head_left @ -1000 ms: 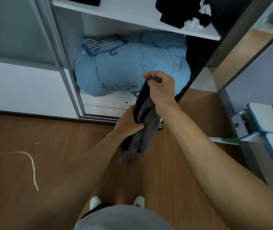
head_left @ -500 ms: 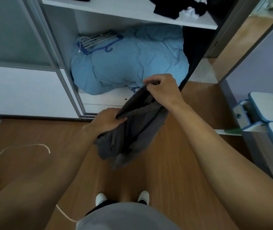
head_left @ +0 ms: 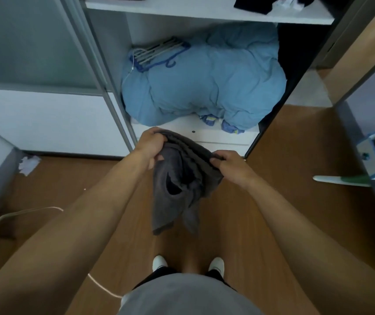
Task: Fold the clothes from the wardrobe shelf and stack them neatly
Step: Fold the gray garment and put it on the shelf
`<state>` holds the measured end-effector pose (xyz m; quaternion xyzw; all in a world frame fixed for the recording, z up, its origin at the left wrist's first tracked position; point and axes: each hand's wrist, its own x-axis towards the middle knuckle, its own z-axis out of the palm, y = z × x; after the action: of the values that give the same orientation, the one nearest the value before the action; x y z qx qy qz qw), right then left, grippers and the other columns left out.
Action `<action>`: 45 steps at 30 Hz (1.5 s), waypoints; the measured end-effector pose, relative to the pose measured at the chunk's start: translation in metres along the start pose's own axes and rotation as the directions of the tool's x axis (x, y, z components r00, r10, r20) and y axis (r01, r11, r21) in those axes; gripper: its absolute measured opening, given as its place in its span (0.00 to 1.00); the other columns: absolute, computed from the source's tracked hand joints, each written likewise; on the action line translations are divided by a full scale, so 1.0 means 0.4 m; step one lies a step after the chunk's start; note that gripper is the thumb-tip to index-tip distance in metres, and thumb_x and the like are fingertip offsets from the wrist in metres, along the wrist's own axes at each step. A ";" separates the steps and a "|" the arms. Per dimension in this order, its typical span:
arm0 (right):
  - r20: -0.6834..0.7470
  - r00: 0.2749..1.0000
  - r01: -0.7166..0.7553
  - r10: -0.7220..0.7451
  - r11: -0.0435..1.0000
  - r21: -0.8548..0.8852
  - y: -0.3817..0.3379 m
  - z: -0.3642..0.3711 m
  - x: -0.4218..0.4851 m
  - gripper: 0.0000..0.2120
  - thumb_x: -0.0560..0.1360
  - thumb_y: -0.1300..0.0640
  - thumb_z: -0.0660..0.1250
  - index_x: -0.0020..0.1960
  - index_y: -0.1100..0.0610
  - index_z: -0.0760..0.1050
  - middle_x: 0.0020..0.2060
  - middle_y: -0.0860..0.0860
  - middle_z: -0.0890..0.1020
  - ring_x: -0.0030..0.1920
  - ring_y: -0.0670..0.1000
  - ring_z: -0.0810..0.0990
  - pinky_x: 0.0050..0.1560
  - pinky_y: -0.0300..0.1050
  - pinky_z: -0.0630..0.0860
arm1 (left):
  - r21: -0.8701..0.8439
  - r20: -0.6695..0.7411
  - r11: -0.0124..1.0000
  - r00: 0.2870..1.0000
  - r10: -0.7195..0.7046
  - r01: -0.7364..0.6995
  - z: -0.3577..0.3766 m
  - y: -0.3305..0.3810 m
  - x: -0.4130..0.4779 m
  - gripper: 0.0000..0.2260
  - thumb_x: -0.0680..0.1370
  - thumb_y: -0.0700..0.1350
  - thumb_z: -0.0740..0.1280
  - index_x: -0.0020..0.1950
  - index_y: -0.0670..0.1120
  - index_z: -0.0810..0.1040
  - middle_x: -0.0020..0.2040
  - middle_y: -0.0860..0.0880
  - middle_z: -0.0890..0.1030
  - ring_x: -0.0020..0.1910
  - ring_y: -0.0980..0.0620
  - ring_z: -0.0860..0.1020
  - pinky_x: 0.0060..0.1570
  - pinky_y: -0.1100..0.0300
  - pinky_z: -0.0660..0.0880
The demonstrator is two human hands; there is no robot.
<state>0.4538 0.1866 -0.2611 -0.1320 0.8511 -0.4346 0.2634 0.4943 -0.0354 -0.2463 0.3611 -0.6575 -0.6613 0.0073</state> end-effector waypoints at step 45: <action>-0.170 0.985 0.136 -0.029 0.738 0.660 -0.176 -0.088 -0.047 0.18 0.56 0.67 0.55 0.34 0.56 0.81 0.31 0.54 0.82 0.33 0.54 0.82 0.35 0.43 0.79 | -0.096 0.373 0.953 0.877 0.303 -0.288 0.009 -0.072 -0.039 0.23 0.71 0.31 0.75 0.63 0.45 0.77 0.57 0.49 0.85 0.58 0.52 0.82 0.56 0.58 0.80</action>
<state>0.4494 0.1774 -0.1810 -0.0337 0.6487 -0.7308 0.2095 0.5173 -0.0207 -0.2646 0.1201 -0.6808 -0.7225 -0.0139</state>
